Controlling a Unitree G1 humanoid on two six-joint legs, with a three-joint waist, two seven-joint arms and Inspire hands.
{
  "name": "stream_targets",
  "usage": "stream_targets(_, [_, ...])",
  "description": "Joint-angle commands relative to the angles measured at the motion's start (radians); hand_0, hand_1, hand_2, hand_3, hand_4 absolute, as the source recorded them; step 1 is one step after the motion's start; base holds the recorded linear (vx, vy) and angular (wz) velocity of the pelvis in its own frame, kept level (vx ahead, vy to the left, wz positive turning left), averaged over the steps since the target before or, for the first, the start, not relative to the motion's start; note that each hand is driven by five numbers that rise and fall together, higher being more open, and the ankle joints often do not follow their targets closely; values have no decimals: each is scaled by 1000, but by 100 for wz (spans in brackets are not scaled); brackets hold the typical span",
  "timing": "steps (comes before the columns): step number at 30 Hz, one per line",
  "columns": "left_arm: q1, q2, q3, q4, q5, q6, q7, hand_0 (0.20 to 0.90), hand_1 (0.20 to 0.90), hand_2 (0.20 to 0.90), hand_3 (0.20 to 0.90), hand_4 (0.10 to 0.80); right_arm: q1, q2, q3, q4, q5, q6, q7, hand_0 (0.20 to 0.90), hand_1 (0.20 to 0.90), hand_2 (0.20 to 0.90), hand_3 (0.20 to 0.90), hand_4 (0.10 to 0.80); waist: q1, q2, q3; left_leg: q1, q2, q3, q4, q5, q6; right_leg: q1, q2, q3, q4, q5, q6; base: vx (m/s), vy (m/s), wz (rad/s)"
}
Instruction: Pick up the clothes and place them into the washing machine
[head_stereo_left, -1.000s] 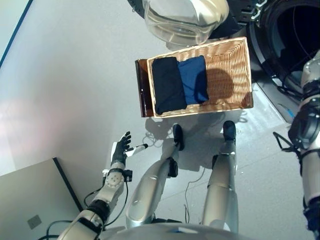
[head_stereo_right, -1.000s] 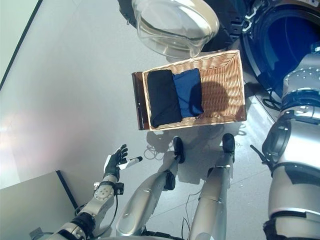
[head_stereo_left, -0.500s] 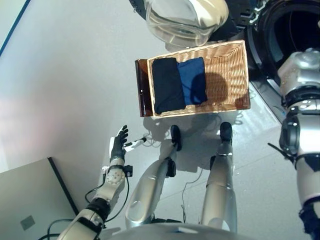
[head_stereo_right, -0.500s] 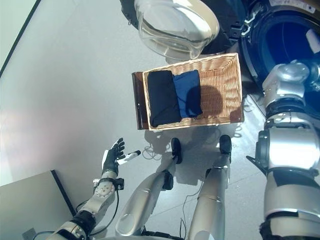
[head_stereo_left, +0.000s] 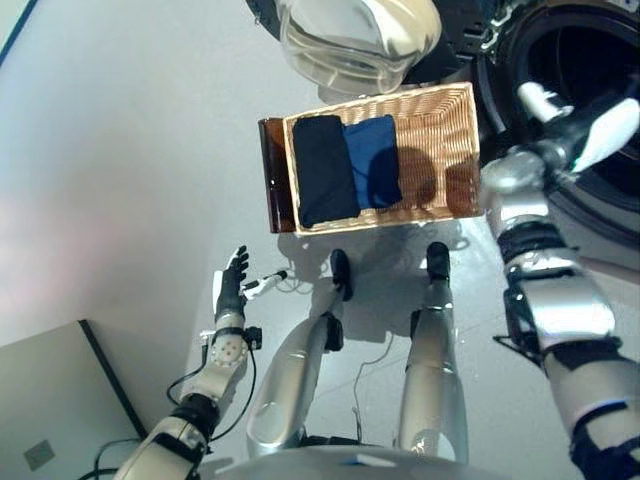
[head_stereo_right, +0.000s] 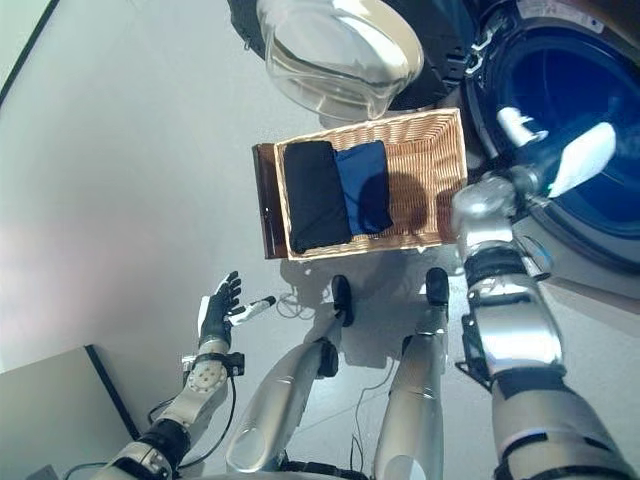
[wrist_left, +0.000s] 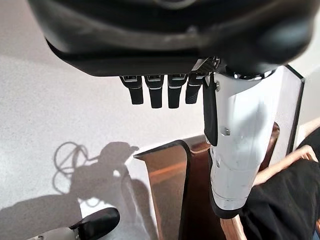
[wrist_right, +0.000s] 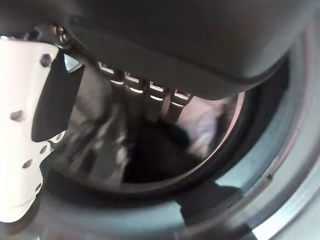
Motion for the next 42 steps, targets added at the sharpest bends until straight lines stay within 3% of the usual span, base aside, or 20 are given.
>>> stream_targets(1, [23, 45, 60, 24, 30, -46, 56, 900, 900, 900, 900, 800, -2, -56, 70, -104, -176, -6, 16, 900, 900, 900, 900, 800, 14, 3, -41, -91, 36, -19, 28, 2, -106, 31, 37, -38, 30, -56, -62, 0, 0, 0])
stream_targets(12, [25, 38, 100, 46, 55, -38, 78, 900, 900, 900, 900, 800, 105, 67, 215, -227, -460, 58, 115, 900, 900, 900, 900, 800, 4, -54, -15, -83, 46, -23, 53, -15, -106, 56, 37, -49, 20, -58, -63, 9, -2, 0])
stream_targets(30, [-6, 56, 113, 25, 18, -49, 70, 900, 900, 900, 900, 800, -64, 84, 525, -52, -739, 128, 341, 900, 900, 900, 900, 800, 26, -95, 36, -109, 51, -40, 35, 13, -114, 33, 38, -76, 11, -39, -64, -6, -2, 2])
stream_targets(42, [-9, 68, 103, -10, -12, -65, 54, 900, 900, 900, 900, 800, -142, 81, 663, 75, -896, 163, 409, 900, 900, 900, 900, 800, 45, -104, 40, -152, 48, -59, 34, 23, -116, -6, 38, -90, 18, -36, -64, -9, -2, 5])
